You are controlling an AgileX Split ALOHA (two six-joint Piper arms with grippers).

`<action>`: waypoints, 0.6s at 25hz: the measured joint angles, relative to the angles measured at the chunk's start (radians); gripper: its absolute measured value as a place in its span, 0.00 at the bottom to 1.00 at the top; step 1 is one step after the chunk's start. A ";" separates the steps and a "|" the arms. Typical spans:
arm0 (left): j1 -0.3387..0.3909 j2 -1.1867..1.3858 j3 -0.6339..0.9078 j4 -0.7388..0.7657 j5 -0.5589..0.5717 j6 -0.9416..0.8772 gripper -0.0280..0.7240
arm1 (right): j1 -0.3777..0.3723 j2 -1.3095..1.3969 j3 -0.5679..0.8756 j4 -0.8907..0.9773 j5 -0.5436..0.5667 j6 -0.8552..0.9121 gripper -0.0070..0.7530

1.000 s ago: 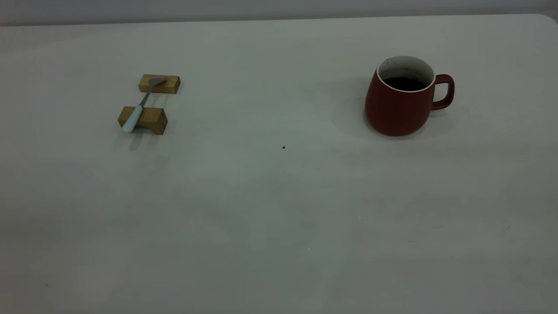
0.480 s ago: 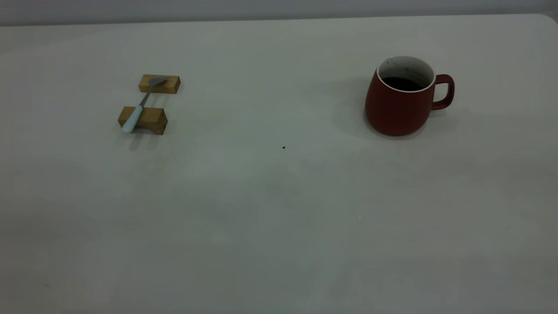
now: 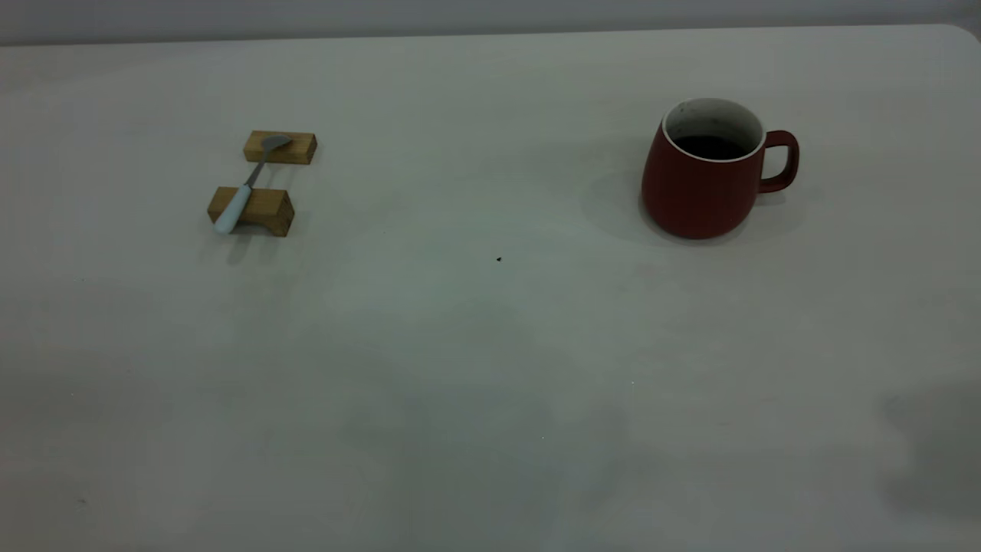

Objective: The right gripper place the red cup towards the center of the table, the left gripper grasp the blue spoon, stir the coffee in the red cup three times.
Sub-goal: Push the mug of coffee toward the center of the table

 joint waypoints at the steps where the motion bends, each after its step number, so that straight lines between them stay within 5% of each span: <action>1: 0.000 0.000 0.000 0.000 0.000 0.000 0.65 | 0.000 0.056 -0.016 0.000 -0.020 -0.033 0.73; 5: 0.000 0.000 0.000 0.000 0.000 0.000 0.65 | -0.002 0.269 -0.088 -0.001 -0.093 -0.158 0.94; 15: 0.000 0.000 0.000 0.000 0.000 0.000 0.65 | 0.033 0.747 -0.308 -0.002 -0.109 -0.440 0.96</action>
